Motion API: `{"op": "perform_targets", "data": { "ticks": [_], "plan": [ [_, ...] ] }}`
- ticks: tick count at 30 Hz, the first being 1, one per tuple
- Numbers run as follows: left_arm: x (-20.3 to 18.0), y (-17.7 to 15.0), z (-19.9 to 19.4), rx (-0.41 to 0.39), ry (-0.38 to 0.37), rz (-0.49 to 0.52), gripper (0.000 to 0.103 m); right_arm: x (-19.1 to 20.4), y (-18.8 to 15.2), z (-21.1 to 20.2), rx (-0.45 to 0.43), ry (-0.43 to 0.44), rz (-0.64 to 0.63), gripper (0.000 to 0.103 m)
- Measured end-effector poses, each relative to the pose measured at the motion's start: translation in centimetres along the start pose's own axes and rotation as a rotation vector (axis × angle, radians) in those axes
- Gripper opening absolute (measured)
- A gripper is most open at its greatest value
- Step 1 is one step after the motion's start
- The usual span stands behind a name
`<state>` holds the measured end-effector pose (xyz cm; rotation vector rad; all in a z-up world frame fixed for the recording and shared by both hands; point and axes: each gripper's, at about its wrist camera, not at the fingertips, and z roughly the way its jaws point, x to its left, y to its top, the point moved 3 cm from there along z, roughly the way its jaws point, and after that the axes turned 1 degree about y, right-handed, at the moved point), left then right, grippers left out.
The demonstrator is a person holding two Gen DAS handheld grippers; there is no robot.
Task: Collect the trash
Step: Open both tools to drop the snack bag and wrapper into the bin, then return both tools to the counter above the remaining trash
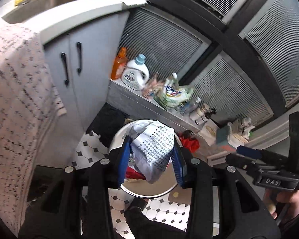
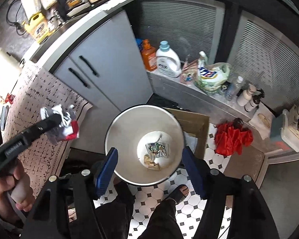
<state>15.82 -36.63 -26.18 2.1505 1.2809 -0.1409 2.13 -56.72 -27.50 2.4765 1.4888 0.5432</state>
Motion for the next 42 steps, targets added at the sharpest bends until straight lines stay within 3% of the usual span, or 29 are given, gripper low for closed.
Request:
{"op": "perform_targets", "data": {
  "ticks": [3,8,11,20,31,37,42],
  "plan": [
    [-1.4,-0.1,1.4,0.026,-0.033,0.01,0.042,-1.2,0.0,-0.7,-0.013,-0.016,0.012,0.066],
    [-3.0,-0.2,2.3,0.033,-0.106,0.001,0.075,-2.6,0.2,-1.8,-0.036,-0.041,0.026,0.066],
    [-3.0,-0.3,2.4,0.03,-0.13,-0.023,0.086,-2.8,0.3,-1.9,-0.039,-0.048,0.026,0.067],
    [1.0,0.8,-1.1,-0.05,-0.046,-0.097,0.087,0.4,2.0,-1.6,-0.058,-0.002,-0.034,0.067],
    [9.2,2.0,-8.9,-0.18,0.089,-0.196,0.088,10.3,5.2,-0.9,-0.087,0.105,-0.17,0.067],
    [13.8,1.9,-13.8,-0.273,0.177,-0.243,0.092,16.6,6.7,-0.9,-0.123,0.158,-0.256,0.077],
    [18.0,1.5,-17.9,-0.343,0.244,-0.304,0.093,22.0,7.7,-1.0,-0.154,0.22,-0.319,0.092]
  ]
}}
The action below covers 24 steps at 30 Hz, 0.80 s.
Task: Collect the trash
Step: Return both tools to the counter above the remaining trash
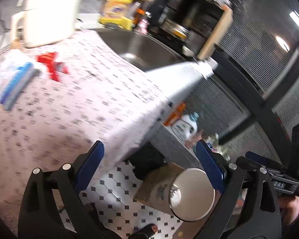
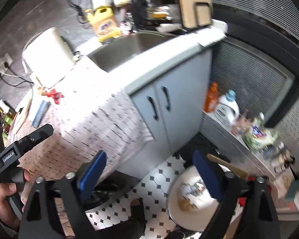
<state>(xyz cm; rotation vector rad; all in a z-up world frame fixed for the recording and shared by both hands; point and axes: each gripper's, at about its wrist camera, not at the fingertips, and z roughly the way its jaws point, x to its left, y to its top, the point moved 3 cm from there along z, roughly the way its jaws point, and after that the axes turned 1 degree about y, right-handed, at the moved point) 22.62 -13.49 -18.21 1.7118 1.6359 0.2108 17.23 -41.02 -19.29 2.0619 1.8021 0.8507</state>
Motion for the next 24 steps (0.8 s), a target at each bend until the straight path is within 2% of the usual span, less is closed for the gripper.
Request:
{"op": "perform_targets", "data": {
  "ticks": [5,13,24],
  "plan": [
    [4.1,1.6,-2.2,-0.051,0.072,-0.037,0.093,4.7,1.9,1.4,-0.022,0.044,-0.062,0.095],
    [11.3,3.4,-5.1,-0.109,0.165,-0.117,0.093,10.9,3.6,3.8,-0.015,0.108,-0.135,0.095],
    [17.1,5.8,-5.4,-0.127,0.202,-0.11,0.093,17.0,5.1,6.8,-0.018,0.136,-0.176,0.095]
  ]
}}
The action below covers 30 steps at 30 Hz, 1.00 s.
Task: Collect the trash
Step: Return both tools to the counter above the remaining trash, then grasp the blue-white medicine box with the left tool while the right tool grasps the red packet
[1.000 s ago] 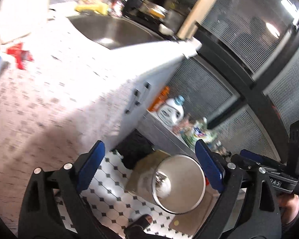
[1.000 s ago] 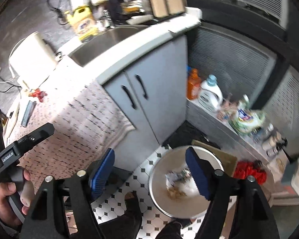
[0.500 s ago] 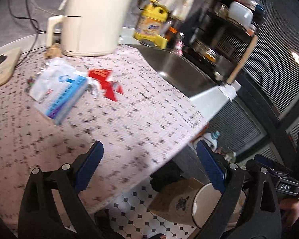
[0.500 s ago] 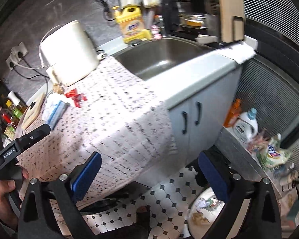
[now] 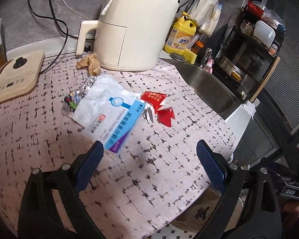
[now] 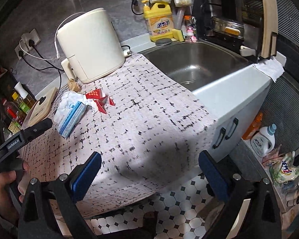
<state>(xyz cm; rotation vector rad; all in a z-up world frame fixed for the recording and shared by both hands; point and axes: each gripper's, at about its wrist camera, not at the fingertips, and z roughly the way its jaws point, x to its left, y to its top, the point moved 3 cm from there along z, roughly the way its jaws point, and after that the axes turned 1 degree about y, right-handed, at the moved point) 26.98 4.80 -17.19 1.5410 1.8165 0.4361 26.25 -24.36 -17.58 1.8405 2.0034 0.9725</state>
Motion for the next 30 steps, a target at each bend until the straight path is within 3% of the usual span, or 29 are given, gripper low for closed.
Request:
{"op": "perform_targets", "data": {
  "ticks": [8,15,18,20,21,23,30],
  "plan": [
    [2.8,2.5,3.2,0.026,0.008,0.052,0.092,2.8,1.6,3.3,-0.003,-0.002,0.004,0.095],
    [4.1,3.4,6.7,0.099,0.032,0.099,0.091,5.5,3.0,6.0,0.028,0.024,-0.014,0.086],
    [4.2,3.0,8.0,0.144,0.061,0.127,0.087,6.2,3.4,6.5,0.033,0.03,-0.028,0.086],
    [4.4,2.5,8.7,0.177,0.069,0.124,0.075,6.6,3.7,7.0,0.039,0.036,-0.034,0.086],
    [4.5,2.3,8.9,0.189,0.071,0.119,0.074,6.8,3.8,7.3,0.045,0.042,-0.038,0.084],
    [4.7,2.2,8.6,0.186,0.061,0.104,0.07,7.2,4.0,7.9,0.056,0.054,-0.049,0.079],
    [4.7,2.7,5.0,0.09,0.059,0.049,0.069,9.6,5.0,10.1,0.104,0.122,-0.137,0.056]
  ]
}}
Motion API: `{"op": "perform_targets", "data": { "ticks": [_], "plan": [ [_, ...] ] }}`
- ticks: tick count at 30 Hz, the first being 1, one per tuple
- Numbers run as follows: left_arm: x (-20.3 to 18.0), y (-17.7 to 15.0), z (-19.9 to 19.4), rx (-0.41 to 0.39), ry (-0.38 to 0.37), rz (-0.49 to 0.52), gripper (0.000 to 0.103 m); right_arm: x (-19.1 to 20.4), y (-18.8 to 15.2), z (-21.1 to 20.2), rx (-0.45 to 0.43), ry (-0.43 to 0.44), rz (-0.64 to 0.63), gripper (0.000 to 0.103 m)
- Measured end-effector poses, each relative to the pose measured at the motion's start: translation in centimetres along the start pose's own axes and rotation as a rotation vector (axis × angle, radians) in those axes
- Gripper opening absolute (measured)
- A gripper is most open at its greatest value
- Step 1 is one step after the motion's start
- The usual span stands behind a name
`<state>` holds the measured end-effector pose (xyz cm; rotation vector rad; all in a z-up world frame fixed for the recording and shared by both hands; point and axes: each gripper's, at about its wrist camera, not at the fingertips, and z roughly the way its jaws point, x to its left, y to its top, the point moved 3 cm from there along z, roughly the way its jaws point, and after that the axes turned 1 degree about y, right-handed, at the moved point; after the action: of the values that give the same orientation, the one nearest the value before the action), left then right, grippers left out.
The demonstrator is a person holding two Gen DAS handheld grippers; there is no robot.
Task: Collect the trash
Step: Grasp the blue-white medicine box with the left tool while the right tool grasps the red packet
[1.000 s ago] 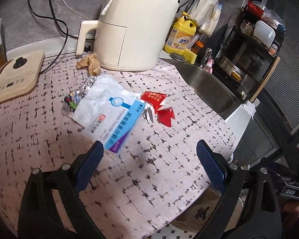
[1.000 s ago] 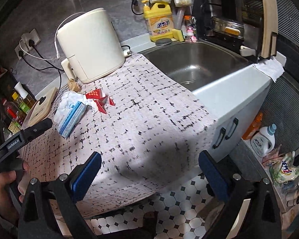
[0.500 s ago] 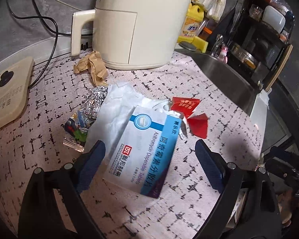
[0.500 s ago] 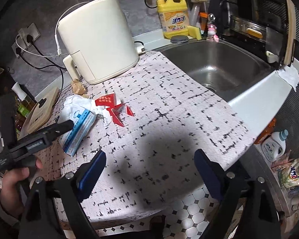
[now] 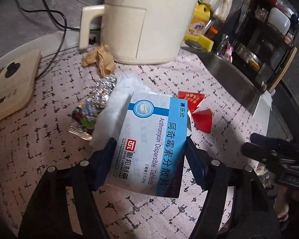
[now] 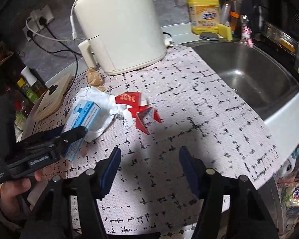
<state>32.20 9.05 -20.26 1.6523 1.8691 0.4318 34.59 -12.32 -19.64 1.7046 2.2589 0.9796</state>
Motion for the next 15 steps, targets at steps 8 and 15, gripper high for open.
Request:
{"op": "perform_targets", "data": {
  "ticks": [8,15],
  "plan": [
    [2.3,-0.3,-4.8,-0.099,0.04,-0.094,0.069,1.1,1.5,2.8,0.037,0.04,-0.051,0.04],
    [7.0,-2.2,-7.0,-0.112,0.145,-0.192,0.069,1.5,3.0,5.5,0.055,0.017,-0.082,0.033]
  ]
}}
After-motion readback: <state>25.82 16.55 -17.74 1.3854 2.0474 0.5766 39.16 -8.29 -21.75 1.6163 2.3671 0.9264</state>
